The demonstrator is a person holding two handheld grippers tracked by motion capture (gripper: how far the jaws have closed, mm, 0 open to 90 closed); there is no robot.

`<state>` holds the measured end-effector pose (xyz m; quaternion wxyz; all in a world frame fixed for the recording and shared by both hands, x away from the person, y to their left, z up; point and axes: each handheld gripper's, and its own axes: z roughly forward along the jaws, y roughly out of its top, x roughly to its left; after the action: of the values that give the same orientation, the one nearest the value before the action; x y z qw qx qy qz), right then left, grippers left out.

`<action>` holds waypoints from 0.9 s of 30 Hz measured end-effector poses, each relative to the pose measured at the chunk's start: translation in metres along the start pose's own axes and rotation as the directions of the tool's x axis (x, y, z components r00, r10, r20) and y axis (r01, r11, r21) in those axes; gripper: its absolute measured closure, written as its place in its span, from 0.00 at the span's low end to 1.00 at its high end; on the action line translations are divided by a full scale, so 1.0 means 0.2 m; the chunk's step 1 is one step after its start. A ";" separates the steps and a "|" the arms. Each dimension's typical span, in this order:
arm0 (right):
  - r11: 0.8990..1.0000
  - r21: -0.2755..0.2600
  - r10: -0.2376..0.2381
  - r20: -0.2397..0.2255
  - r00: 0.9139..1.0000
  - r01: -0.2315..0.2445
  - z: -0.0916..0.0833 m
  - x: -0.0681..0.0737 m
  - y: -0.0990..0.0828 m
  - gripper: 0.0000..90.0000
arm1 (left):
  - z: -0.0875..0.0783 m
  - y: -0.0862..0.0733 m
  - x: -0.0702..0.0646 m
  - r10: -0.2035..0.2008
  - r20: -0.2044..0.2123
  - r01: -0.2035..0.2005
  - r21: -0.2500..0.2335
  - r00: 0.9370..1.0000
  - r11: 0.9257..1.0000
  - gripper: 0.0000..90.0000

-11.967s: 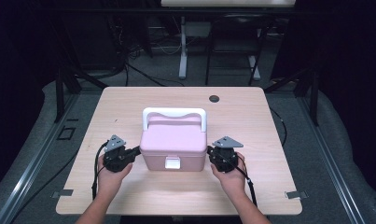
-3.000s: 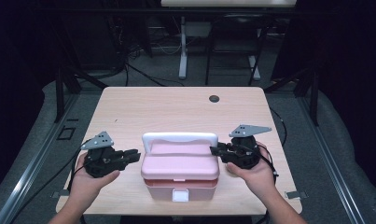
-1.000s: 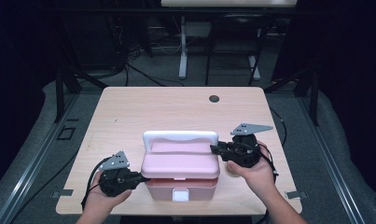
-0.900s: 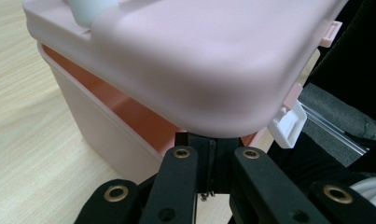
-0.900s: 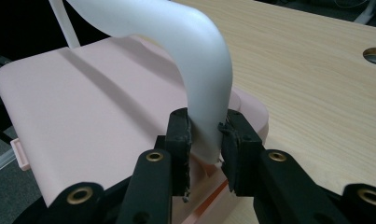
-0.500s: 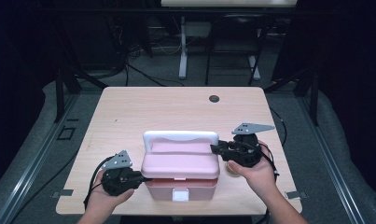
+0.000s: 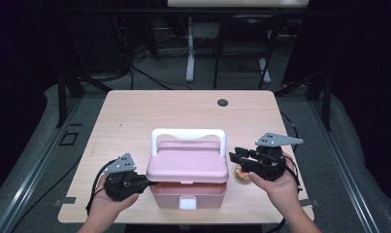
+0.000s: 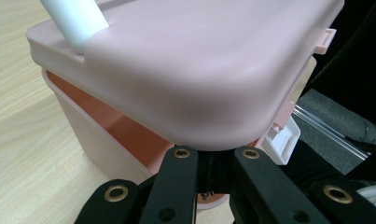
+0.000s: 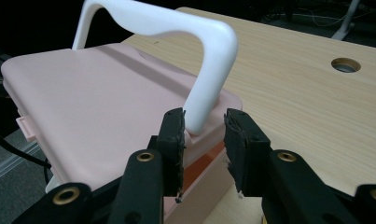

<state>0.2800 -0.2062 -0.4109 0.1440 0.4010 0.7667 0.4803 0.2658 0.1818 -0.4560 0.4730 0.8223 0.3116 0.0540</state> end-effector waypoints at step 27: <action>0.996 0.082 -0.027 0.004 1.000 0.026 0.06 0.05 -0.19 0.51 | -0.05 0.15 0.02 -0.003 -0.013 0.003 -0.014 1.000 1.000 1.00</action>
<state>0.2627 -0.1992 -0.4482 0.1358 0.3976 0.7906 0.4456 0.2798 0.1813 -0.4267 0.4769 0.8181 0.3155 0.0611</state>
